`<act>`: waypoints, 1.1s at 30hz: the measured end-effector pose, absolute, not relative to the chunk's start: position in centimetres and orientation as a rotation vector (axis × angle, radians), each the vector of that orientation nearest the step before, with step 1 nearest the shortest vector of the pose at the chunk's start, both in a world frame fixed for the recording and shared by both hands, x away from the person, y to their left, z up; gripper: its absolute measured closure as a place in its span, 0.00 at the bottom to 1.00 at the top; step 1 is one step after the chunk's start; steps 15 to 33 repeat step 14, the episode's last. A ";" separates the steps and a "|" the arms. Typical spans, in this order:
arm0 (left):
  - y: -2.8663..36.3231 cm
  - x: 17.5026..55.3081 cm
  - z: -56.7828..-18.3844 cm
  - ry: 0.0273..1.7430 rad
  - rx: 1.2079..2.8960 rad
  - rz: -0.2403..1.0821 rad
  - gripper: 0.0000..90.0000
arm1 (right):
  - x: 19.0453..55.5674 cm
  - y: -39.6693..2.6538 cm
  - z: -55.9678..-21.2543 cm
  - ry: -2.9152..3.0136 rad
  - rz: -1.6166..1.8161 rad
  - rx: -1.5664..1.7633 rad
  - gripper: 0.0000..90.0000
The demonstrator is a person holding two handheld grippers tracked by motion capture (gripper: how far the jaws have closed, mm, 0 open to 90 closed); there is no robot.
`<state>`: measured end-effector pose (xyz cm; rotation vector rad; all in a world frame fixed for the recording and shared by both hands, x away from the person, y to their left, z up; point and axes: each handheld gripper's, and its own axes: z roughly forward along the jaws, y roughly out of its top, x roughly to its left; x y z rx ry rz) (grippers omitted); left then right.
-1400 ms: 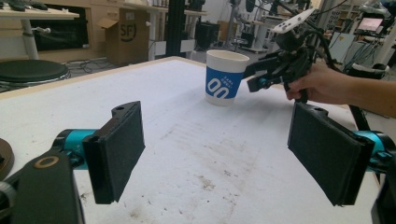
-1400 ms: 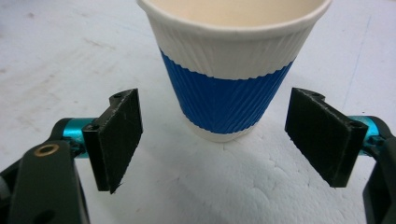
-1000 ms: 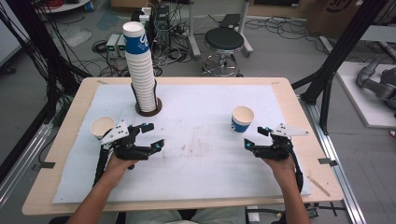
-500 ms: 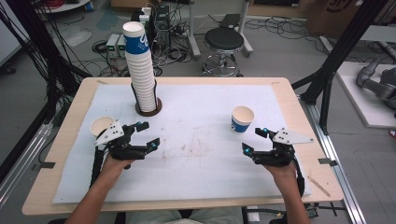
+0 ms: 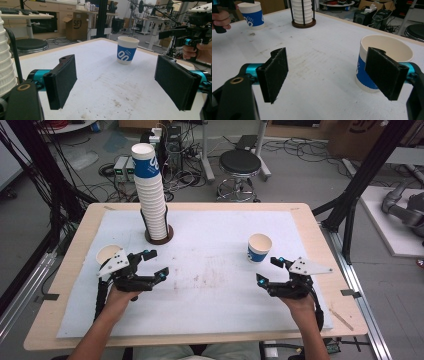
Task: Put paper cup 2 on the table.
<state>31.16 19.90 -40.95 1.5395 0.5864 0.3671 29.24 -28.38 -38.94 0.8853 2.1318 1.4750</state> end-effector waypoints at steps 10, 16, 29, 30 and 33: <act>19.8 31.3 -41.0 0.591 1.542 0.367 0.20 | 29.3 -28.9 -39.0 2.113 1.468 0.890 0.22; 19.7 31.3 -41.2 0.592 1.550 0.364 0.20 | 29.4 -29.0 -39.0 2.116 1.467 0.887 0.22; 19.7 31.3 -41.2 0.592 1.550 0.364 0.20 | 29.4 -29.0 -39.0 2.116 1.467 0.887 0.22; 19.7 31.3 -41.2 0.592 1.550 0.364 0.20 | 29.4 -29.0 -39.0 2.116 1.467 0.887 0.22; 19.7 31.3 -41.2 0.592 1.550 0.364 0.20 | 29.4 -29.0 -39.0 2.116 1.467 0.887 0.22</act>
